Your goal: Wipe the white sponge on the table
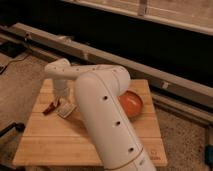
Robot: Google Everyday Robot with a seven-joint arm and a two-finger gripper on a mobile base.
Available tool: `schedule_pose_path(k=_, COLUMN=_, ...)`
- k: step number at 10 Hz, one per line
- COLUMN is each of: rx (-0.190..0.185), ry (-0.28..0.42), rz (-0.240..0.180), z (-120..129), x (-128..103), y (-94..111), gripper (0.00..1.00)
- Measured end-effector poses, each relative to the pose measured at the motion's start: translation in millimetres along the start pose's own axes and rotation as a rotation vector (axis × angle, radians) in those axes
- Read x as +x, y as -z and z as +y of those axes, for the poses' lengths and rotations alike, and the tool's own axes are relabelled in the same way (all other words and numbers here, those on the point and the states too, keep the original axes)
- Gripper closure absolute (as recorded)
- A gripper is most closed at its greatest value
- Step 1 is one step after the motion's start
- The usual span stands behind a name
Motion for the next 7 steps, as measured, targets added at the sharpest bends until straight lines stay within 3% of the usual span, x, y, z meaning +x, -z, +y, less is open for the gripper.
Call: schedule_pose_path(k=7, rx=0.022, ry=-0.021, rz=0.034, z=-6.8, x=-2.2, y=-14.0, gripper=0.35)
